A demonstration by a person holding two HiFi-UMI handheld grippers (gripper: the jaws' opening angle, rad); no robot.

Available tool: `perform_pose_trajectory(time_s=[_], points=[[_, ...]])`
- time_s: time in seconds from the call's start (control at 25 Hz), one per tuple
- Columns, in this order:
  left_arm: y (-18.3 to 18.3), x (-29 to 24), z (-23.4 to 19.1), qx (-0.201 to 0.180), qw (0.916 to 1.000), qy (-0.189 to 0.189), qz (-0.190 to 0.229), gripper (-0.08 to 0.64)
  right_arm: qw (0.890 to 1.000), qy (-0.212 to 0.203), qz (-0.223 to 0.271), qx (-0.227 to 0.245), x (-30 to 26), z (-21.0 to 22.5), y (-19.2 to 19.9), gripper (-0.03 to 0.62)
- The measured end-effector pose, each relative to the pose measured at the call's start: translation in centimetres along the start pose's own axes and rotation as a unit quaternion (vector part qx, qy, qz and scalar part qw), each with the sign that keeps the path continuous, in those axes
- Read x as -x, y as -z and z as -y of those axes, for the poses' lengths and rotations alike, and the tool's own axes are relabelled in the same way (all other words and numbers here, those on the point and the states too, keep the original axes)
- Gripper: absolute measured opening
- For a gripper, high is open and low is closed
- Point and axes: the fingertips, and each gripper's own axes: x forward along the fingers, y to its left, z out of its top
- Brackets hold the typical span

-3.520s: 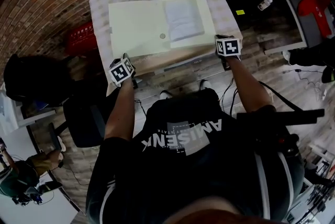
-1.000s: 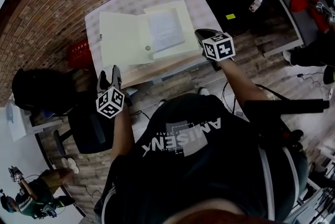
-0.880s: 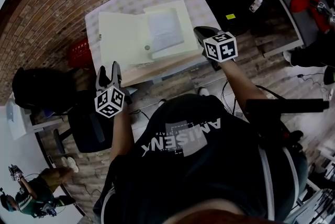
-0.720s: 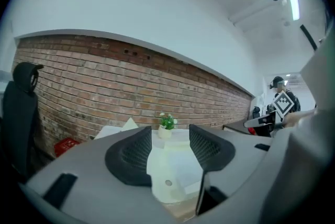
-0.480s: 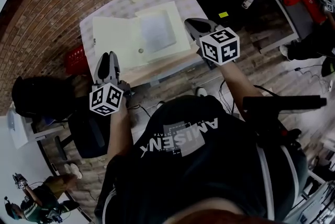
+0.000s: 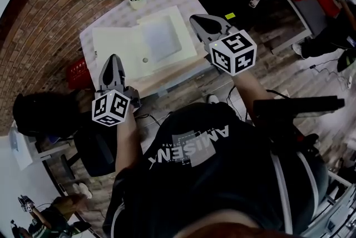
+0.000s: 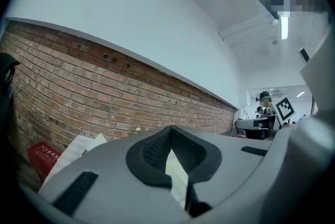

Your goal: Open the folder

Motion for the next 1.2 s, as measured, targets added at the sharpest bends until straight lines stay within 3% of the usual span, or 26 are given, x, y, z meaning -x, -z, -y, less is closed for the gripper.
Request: perform_pose_trajectory(time_s=[0.2,1.2], points=[[-0.6,-0.3,0.5,-0.023,0.9997,0.005,-0.003,0.012,1.0,0.005,0.011,0.006,0.0,0.0,-0.6,0.04],[-1.3,-1.1,0.7,-0.048,0.9987,0.005,-0.014,0.012,1.0,0.019,0.02,0.008,-0.4,0.8,-1.2,0.04]])
